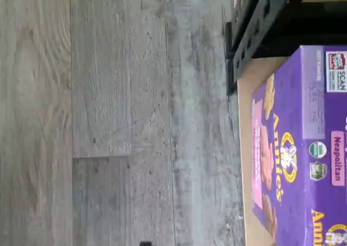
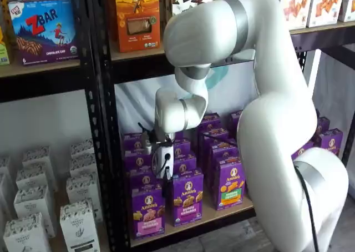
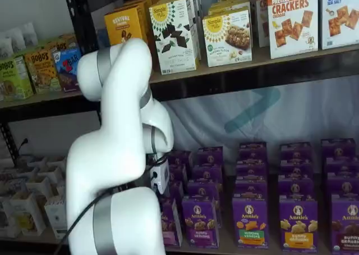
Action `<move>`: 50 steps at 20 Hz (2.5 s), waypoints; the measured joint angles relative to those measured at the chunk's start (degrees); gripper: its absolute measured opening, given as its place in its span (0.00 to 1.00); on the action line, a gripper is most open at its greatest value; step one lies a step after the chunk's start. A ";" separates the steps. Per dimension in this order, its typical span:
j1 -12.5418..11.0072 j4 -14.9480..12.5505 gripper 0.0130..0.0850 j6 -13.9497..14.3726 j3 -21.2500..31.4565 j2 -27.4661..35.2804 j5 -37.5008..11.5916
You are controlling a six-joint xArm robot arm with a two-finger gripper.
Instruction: Pick up the purple box with a pink patch in the middle, on the bottom shelf, the first box from the left
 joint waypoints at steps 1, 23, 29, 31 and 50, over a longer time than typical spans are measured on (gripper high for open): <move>0.14 2.35 1.00 -2.18 0.17 0.06 -0.73; 1.31 16.65 1.00 -14.15 -8.42 10.32 -7.35; 0.80 13.51 1.00 -11.61 -12.02 12.95 -5.91; 0.65 12.10 1.00 -10.41 -13.37 14.00 -5.27; 0.70 6.62 1.00 -5.50 -16.42 17.76 -3.78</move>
